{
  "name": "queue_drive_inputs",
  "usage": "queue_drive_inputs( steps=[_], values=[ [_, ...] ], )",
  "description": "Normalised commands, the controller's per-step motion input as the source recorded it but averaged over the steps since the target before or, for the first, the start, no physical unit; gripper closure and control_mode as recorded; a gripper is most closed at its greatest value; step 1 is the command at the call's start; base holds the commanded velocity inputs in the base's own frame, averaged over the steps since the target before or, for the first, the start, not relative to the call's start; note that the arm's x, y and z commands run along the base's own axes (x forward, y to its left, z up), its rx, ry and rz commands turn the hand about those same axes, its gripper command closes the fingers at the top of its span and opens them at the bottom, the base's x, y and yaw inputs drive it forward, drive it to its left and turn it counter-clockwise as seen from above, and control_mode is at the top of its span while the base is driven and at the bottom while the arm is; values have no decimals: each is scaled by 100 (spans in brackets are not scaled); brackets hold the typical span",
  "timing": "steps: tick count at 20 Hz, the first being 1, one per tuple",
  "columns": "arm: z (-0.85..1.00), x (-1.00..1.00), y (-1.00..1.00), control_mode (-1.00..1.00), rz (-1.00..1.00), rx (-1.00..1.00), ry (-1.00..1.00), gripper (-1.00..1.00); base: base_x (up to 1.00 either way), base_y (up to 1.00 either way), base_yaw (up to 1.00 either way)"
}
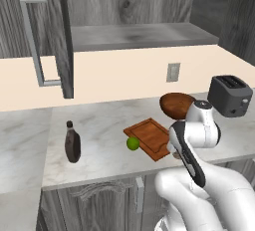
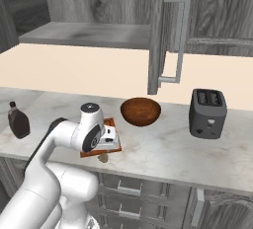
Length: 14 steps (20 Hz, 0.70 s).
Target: Open the cabinet. Place the bowl and condiment on the counter. Then place the lime and garlic on the cutting board.
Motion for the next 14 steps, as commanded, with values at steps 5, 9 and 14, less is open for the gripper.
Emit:
queue_drive_inputs(
  steps=[5, 9, 14],
  values=[
    [-24, 2, 0, -100, 0, 0, 0, -100, 0, 0, 0],
    [-30, 0, 0, -100, 0, 0, 0, -100, 0, 0, 0],
    [-35, 0, 3, -100, 0, 0, 0, -100, 0, 0, 0]
  ],
)
